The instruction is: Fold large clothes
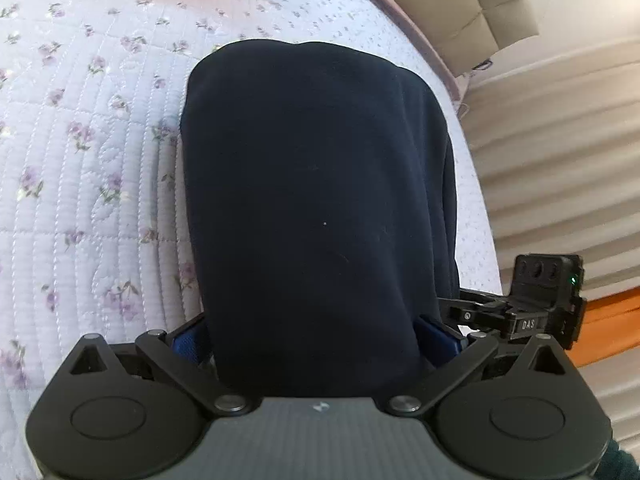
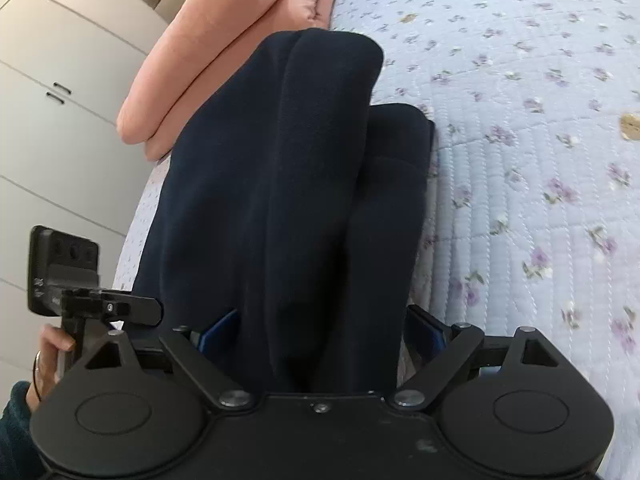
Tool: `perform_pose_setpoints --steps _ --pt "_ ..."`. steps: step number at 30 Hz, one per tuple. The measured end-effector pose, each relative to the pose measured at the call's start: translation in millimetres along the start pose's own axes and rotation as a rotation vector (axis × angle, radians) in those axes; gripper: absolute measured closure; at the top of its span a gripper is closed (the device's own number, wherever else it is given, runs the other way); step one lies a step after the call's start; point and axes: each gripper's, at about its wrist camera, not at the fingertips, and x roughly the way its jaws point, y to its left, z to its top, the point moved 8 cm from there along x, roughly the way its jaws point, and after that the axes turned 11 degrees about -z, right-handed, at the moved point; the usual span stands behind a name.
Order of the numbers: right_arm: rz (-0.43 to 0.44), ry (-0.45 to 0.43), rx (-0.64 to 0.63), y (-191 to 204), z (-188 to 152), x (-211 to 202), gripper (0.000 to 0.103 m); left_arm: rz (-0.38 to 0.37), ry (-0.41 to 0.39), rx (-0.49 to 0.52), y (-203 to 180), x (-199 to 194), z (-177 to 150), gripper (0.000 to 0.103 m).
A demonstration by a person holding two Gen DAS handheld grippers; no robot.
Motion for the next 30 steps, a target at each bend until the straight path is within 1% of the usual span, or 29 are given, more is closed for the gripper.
perform_pose_setpoints --steps 7,10,12,17,20,22,24,27,28,29,30 --pt "0.090 0.004 -0.030 1 8 10 0.000 -0.019 0.004 0.045 2 5 3 0.000" --pt "0.114 0.001 -0.026 2 10 12 0.000 -0.029 0.003 0.054 2 4 3 0.000" --pt "0.115 0.005 -0.061 5 11 15 0.000 -0.036 0.000 0.057 2 4 4 0.000" --pt "0.102 0.019 -0.084 13 10 16 0.000 -0.044 -0.022 0.075 3 2 -1 0.000" --pt "0.082 0.010 -0.096 16 7 17 0.000 -0.065 -0.042 0.088 5 3 -3 0.000" --pt "0.084 0.016 -0.086 19 7 18 0.000 -0.074 -0.054 0.099 6 3 -5 0.000" --pt "0.092 0.025 -0.083 19 7 19 0.000 -0.072 -0.060 0.101 6 2 -5 0.000" --pt "0.074 0.019 -0.082 19 8 18 0.000 -0.056 -0.069 0.075 7 2 -5 0.000" --pt "0.064 0.015 -0.076 20 7 17 0.008 -0.037 -0.077 0.068 6 3 -5 0.000" --pt "0.059 0.015 -0.065 22 6 17 0.019 -0.012 -0.083 0.075 4 3 -6 0.005" --pt "0.070 0.022 -0.035 24 5 16 0.037 0.009 -0.085 0.100 0 3 -8 0.014"
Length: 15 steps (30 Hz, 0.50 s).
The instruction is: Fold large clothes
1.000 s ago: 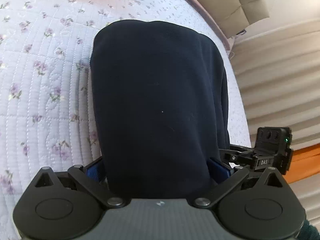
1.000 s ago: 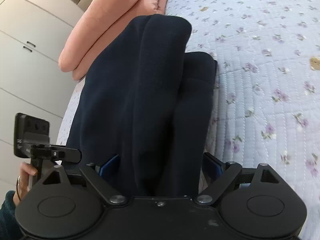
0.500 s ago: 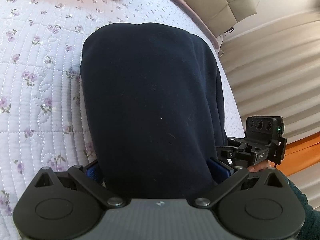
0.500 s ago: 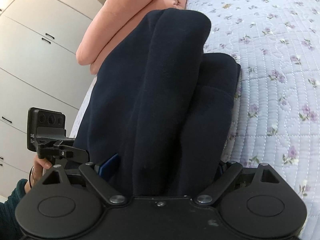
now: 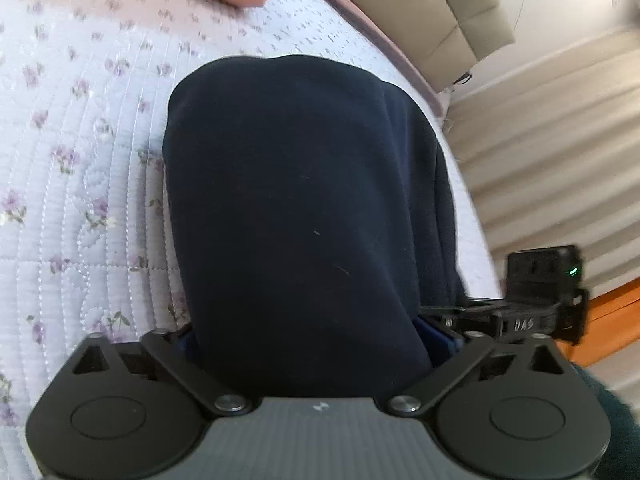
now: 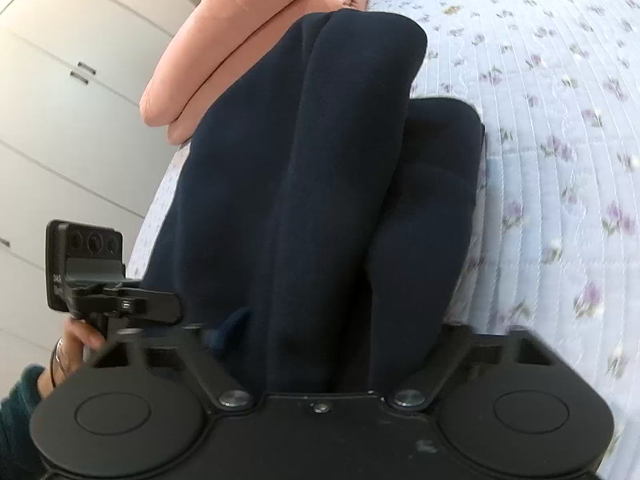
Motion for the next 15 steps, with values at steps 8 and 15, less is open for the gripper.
perform_pose_setpoints --steps 8,15 --pt "0.014 -0.049 0.128 16 -4 -24 0.060 -0.119 -0.062 -0.110 -8 -33 -5 0.034" --pt "0.016 -0.083 0.110 62 -19 -68 0.060 -0.144 -0.076 -0.050 -54 -78 -18 0.034"
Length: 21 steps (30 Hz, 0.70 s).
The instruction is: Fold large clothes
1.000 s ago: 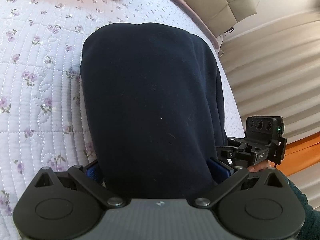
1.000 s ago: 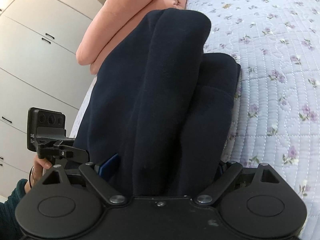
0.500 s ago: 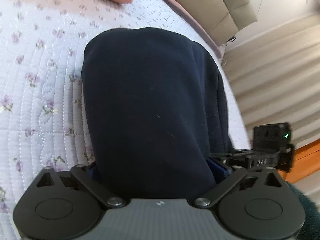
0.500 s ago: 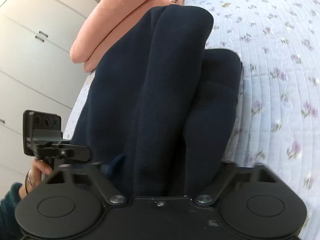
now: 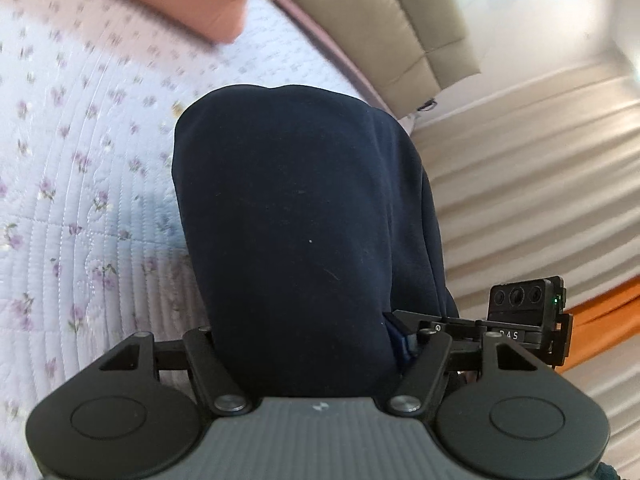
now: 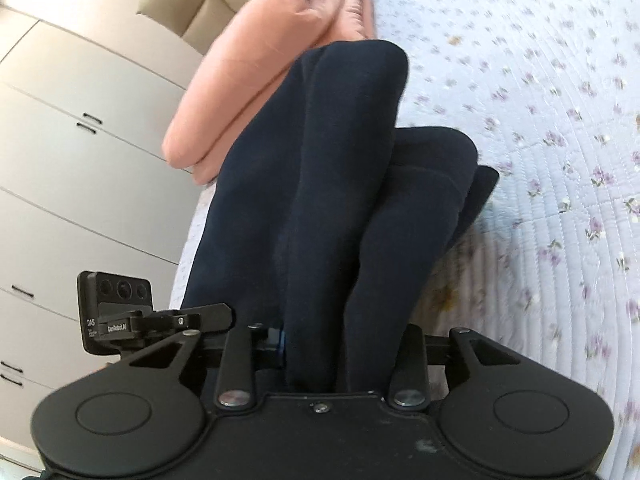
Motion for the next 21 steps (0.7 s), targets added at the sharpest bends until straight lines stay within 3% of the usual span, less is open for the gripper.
perform_pose_setpoints --steps 13,16,17,21 --pt "0.009 -0.107 -0.151 124 -46 -100 0.060 0.014 -0.061 0.163 -132 -105 -32 0.031" --pt "0.025 -0.152 -0.200 159 -74 -126 0.060 0.015 -0.079 0.203 -154 -129 -52 0.029" --pt "0.025 -0.152 -0.200 159 -74 -126 0.060 0.021 -0.078 0.214 -160 -135 -60 0.028" --pt "0.037 -0.178 -0.215 173 -126 -139 0.060 0.053 -0.058 0.244 -171 -148 -94 0.026"
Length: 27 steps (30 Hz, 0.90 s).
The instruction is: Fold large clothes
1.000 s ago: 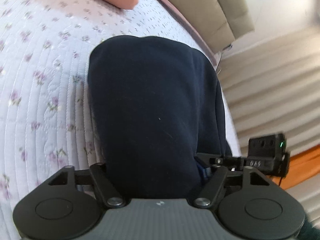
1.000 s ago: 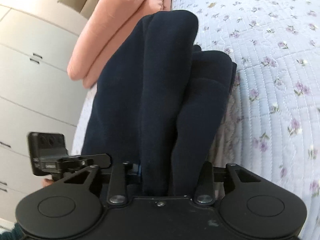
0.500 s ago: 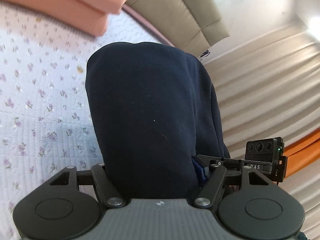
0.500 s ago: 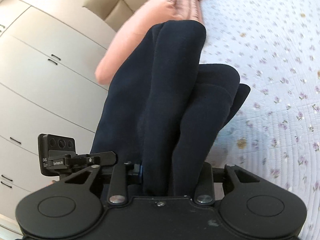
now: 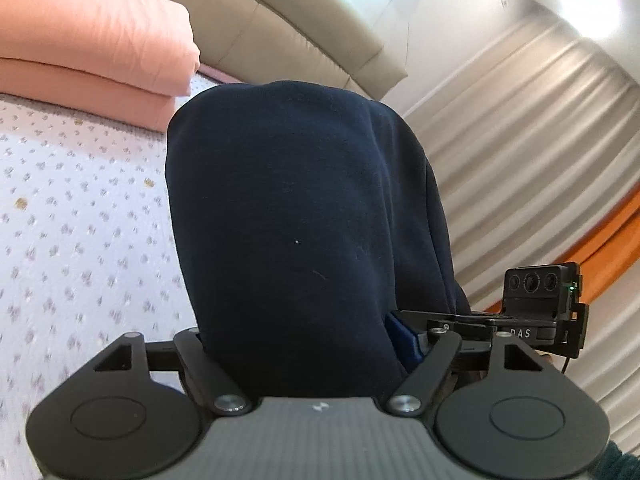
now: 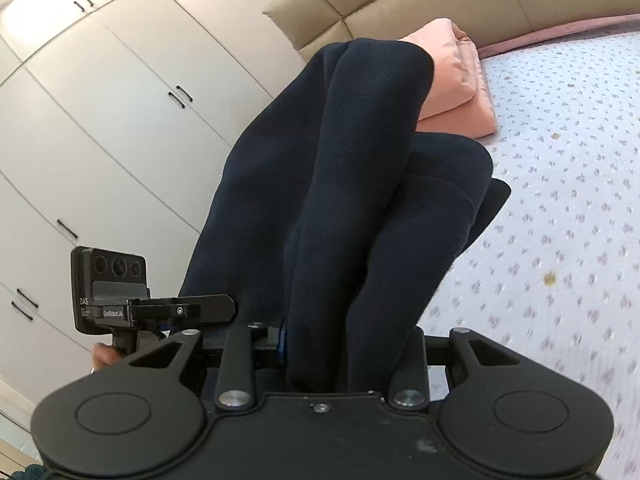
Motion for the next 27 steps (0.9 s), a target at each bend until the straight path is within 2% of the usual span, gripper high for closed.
perform_pose_setpoints --steps 5,9,10,16,18,20,21,22,23,24,25,27 --pt "-0.002 0.016 0.004 0 -42 3 0.060 0.038 0.034 0.004 4 -1 -36 0.024" --pt "0.003 0.048 0.042 -13 -56 16 0.060 0.078 0.046 -0.035 30 10 -60 0.024" --pt "-0.008 0.078 0.079 -25 -66 32 0.060 0.089 0.051 -0.044 36 14 -65 0.024" --pt "-0.075 0.134 0.088 -54 -89 69 0.060 0.137 0.097 -0.089 79 44 -82 0.024" --pt "-0.079 0.138 0.098 -61 -90 73 0.059 0.149 0.107 -0.084 93 55 -86 0.020" --pt "-0.091 0.145 0.106 -81 -99 93 0.055 0.184 0.107 -0.106 115 68 -92 0.018" --pt "-0.118 0.158 0.116 -93 -104 105 0.049 0.225 0.113 -0.131 130 75 -100 0.018" --pt "-0.185 0.177 0.128 -108 -113 117 0.046 0.290 0.130 -0.142 145 80 -112 0.016" --pt "-0.225 0.187 0.118 -118 -121 125 0.045 0.335 0.116 -0.125 152 82 -123 0.004" --pt "-0.218 0.166 0.104 -120 -126 130 0.028 0.325 0.041 -0.108 152 76 -126 0.003" --pt "-0.212 0.137 0.100 -120 -127 131 0.021 0.300 -0.004 -0.114 151 69 -131 0.003" --pt "-0.216 0.125 0.090 -118 -128 130 0.019 0.288 -0.026 -0.165 153 59 -137 0.003"
